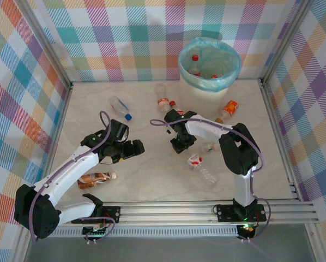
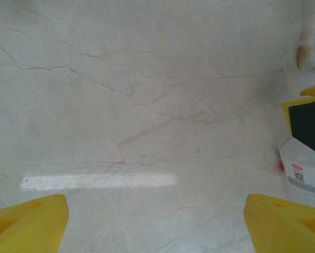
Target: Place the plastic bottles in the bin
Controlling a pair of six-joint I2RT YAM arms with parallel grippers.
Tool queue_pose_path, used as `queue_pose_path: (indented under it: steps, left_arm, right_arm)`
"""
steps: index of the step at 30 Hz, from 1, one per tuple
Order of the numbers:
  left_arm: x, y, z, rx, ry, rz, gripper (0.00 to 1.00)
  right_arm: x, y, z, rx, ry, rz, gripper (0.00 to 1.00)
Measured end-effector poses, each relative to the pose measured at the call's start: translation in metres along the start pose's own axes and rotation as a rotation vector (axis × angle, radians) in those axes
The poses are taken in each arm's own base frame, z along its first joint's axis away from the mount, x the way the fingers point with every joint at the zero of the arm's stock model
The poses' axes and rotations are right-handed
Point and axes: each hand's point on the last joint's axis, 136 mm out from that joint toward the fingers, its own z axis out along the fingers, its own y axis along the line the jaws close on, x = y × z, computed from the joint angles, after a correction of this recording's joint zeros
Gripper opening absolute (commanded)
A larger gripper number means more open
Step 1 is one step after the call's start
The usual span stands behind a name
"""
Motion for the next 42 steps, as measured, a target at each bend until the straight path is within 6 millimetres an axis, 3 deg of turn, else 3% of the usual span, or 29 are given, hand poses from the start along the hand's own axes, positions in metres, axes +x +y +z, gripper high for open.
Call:
queue_pose_path:
  steps: [6,10,13,20,22,26,29,34,36,39,42]
  left_arm:
    - [-0.003,-0.003,-0.003,0.005,-0.006,0.011,0.86]
    - [-0.015,-0.017,-0.016,0.040,-0.043,0.031,0.86]
    - [-0.032,-0.037,-0.036,0.088,-0.097,0.052,0.86]
    - [-0.085,-0.100,-0.097,0.216,-0.246,0.142,0.84]
    - [-0.100,-0.118,-0.111,0.251,-0.280,0.165,0.84]
    - [-0.124,-0.152,-0.134,0.322,-0.330,0.205,0.83]
    - [-0.135,-0.171,-0.147,0.375,-0.357,0.227,0.83]
    - [-0.155,-0.201,-0.160,0.449,-0.399,0.270,0.83]
    - [-0.166,-0.215,-0.164,0.479,-0.422,0.286,0.83]
    - [-0.185,-0.238,-0.164,0.528,-0.455,0.307,0.83]
    - [-0.195,-0.256,-0.154,0.557,-0.461,0.322,0.83]
  right_arm:
    - [-0.010,0.001,-0.017,-0.009,-0.023,-0.010,0.32]
    - [-0.025,0.004,-0.058,-0.039,-0.121,-0.010,0.29]
    - [-0.042,0.003,-0.115,-0.055,-0.284,-0.008,0.29]
    - [-0.087,-0.011,-0.307,-0.022,-0.832,-0.041,0.29]
    - [-0.095,-0.022,-0.352,0.018,-0.967,-0.046,0.29]
    - [-0.106,-0.047,-0.422,0.098,-1.193,-0.030,0.30]
    - [-0.112,-0.067,-0.460,0.170,-1.326,-0.013,0.30]
    - [-0.122,-0.101,-0.512,0.318,-1.505,0.029,0.29]
    - [-0.129,-0.114,-0.524,0.380,-1.550,0.046,0.30]
    - [-0.146,-0.132,-0.526,0.474,-1.575,0.072,0.31]
    - [-0.169,-0.153,-0.509,0.562,-1.553,0.093,0.31]
